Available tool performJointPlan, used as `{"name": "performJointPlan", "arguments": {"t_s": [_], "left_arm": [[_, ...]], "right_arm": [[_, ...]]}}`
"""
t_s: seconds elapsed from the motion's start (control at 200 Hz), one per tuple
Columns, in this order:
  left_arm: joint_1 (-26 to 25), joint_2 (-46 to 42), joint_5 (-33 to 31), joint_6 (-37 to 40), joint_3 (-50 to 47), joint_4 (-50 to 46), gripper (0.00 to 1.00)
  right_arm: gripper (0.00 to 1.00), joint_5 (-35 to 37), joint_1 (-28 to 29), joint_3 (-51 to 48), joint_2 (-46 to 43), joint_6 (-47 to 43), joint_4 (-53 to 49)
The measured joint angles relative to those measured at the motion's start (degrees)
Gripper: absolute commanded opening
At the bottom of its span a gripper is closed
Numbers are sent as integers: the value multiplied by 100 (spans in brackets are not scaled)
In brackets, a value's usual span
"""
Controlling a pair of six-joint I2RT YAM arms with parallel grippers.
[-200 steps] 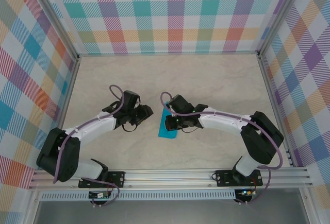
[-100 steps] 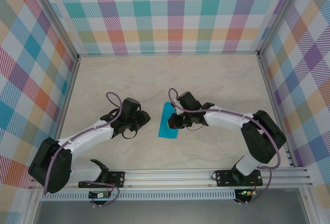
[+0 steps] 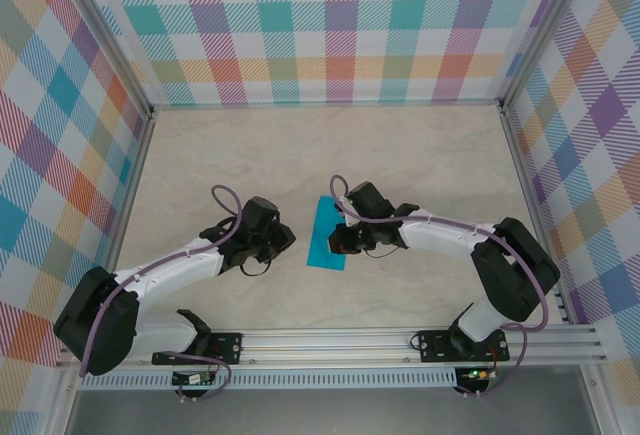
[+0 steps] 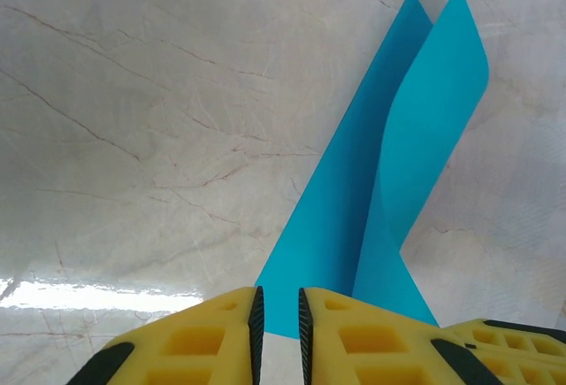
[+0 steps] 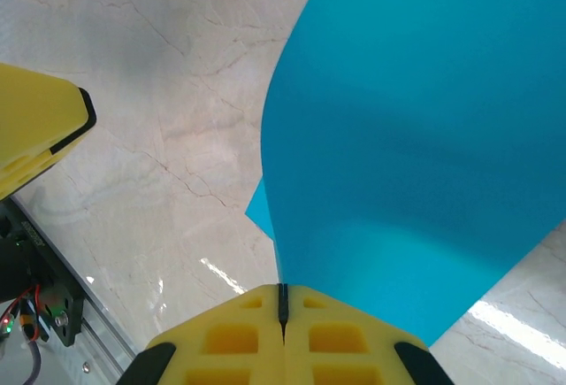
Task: Fold a paper plane with a square sheet of paper (pick it up from the middle)
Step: Fold the triangle a second time at the center of the table.
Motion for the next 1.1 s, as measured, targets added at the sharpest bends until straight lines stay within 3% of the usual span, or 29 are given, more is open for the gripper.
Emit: {"name": "performJointPlan", "arguments": {"t_s": [0.34, 0.75, 1.1], "left_arm": [[-157, 155, 136, -4, -7, 192, 17], [-702, 1331, 599, 109, 308, 636, 15], [-767, 1794, 616, 109, 367, 855, 13]], "right_arm": [[1, 94, -7, -188, -146, 162, 2], [1, 396, -7, -192, -157, 282, -9], [1, 693, -37, -195, -157, 317, -125]]}}
